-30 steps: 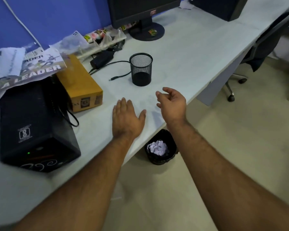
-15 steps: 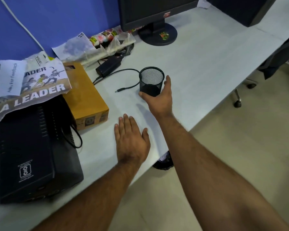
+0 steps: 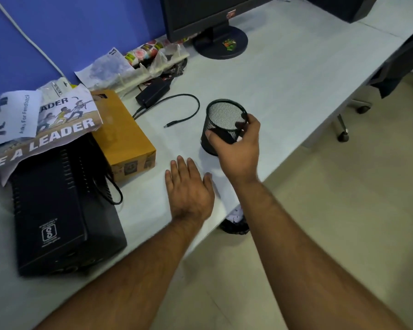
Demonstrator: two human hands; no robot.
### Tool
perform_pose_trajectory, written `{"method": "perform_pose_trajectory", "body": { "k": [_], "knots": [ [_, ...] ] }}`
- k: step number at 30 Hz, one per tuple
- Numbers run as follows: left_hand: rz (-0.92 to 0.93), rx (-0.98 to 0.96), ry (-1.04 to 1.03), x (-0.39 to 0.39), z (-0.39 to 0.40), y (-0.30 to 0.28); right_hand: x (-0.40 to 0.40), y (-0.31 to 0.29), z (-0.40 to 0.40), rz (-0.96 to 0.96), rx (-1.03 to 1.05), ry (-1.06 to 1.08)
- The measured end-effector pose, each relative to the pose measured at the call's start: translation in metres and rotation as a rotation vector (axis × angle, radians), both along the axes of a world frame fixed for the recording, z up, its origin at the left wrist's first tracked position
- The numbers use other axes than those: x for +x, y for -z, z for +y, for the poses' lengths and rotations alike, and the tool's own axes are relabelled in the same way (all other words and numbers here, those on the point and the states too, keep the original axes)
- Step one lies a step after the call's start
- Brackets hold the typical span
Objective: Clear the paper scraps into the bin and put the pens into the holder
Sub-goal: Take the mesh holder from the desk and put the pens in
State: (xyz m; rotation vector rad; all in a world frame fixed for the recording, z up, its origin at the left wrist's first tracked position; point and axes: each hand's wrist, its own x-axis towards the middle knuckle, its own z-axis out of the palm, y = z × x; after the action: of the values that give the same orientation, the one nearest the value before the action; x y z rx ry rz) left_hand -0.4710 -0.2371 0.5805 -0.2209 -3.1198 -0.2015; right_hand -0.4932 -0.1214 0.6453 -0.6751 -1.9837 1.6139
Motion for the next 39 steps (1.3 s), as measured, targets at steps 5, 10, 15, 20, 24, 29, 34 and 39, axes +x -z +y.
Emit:
{"method": "perform_pose_trajectory", "body": {
  "k": [5, 10, 15, 20, 24, 29, 34, 39],
  "knots": [
    [0.14, -0.037, 0.106, 0.003, 0.001, -0.012, 0.083, 0.001, 0.01, -0.017, 0.0, 0.15],
    [0.331, 0.12, 0.481, 0.086, 0.036, -0.022, 0.194, 0.03, 0.045, -0.015, -0.04, 0.279],
    [0.137, 0.299, 0.693, 0.23, 0.078, 0.022, 0.345, 0.092, 0.069, -0.122, -0.139, 0.422],
    [-0.257, 0.342, 0.802, 0.37, 0.132, 0.111, 0.518, 0.177, 0.092, -0.283, -0.2, 0.603],
    [-0.699, 0.314, 0.63, 0.461, 0.179, 0.197, 0.611, 0.257, 0.112, -0.425, -0.29, 0.741],
    [-0.989, 0.212, 0.547, 0.552, 0.214, 0.338, 0.706, 0.388, 0.127, -0.544, -0.367, 0.91],
    [-1.04, 0.078, 0.767, 0.625, 0.257, 0.475, 0.789, 0.524, 0.136, -0.6, -0.322, 1.137],
    [-0.818, -0.003, 0.904, 0.672, 0.291, 0.589, 0.851, 0.628, 0.155, -0.676, -0.288, 1.162]
  ]
}}
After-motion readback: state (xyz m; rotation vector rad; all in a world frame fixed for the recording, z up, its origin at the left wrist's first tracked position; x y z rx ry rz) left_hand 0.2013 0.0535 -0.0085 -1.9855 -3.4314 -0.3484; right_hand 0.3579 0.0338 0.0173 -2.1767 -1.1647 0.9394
